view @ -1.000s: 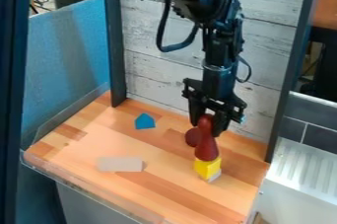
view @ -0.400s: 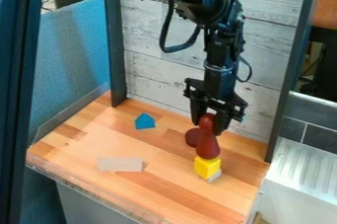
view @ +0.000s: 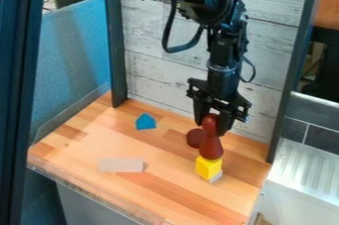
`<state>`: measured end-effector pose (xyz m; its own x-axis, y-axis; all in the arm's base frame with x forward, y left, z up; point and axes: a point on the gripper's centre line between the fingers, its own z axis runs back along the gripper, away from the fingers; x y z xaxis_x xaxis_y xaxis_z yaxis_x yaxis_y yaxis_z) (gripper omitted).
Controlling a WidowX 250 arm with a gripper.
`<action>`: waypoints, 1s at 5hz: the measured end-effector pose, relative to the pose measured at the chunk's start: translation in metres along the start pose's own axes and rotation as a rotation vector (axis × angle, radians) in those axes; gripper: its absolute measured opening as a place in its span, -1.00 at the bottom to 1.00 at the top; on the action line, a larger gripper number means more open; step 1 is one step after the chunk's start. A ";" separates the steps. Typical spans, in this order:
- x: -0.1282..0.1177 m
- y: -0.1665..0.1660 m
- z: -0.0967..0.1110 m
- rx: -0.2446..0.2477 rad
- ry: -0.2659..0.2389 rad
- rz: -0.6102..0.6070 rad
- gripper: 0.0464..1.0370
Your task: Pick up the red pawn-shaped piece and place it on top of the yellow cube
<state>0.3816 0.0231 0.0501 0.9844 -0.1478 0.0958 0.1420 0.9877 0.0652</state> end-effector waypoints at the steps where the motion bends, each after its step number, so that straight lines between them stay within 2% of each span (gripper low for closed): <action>1: 0.001 -0.002 0.000 0.005 -0.004 -0.005 0.08; 2: 0.002 -0.002 -0.008 0.007 0.002 0.001 0.08; 3: 0.001 -0.001 -0.010 0.013 0.006 0.002 0.23; 4: -0.001 -0.001 -0.019 0.012 0.024 0.017 0.83; 5: -0.001 -0.003 -0.018 -0.003 0.029 0.004 0.94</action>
<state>0.3821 0.0213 0.0321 0.9876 -0.1419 0.0675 0.1378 0.9885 0.0622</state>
